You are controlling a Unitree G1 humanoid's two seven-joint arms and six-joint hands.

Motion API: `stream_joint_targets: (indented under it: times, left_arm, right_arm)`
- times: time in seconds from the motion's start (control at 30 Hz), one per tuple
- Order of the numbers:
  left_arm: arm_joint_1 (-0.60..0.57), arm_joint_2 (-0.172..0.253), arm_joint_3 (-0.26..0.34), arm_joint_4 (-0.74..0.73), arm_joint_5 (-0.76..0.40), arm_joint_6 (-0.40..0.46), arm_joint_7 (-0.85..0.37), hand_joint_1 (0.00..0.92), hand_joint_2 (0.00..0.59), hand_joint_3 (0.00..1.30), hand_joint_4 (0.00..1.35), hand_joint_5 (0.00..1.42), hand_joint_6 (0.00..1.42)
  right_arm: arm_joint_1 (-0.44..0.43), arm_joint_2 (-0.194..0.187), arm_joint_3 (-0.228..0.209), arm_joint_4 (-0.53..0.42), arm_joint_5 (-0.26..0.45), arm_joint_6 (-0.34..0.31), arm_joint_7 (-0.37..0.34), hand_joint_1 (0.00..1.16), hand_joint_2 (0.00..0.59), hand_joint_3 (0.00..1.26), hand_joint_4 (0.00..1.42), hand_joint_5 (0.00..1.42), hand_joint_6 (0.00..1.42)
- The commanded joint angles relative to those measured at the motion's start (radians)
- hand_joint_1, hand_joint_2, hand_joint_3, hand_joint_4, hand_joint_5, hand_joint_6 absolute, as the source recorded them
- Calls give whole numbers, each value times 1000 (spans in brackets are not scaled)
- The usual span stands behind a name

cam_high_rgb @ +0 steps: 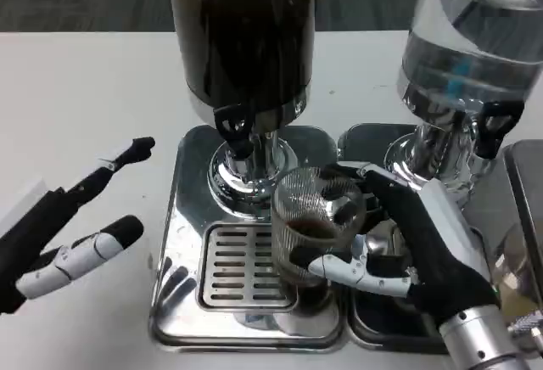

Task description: Grasp the cup under the faucet to collect the drink, then remove the cup.

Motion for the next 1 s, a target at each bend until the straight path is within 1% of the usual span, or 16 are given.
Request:
stream_joint_targets:
  times: [0.03,0.53,1.0]
  left_arm:
    - [20,14,-19,12,25,-41,16,0,141,38,0,16,33]
    - [44,18,-47,19,52,-98,37,0,131,0,0,0,14]
    - [109,44,-33,-14,40,-128,37,0,126,0,0,0,9]
  right_arm:
    - [12,3,-13,-48,22,-7,0,707,239,446,503,593,628]
    - [41,-2,-31,-102,48,-6,28,719,244,461,520,610,650]
    - [90,-6,-36,-188,77,7,82,719,244,462,520,612,652]
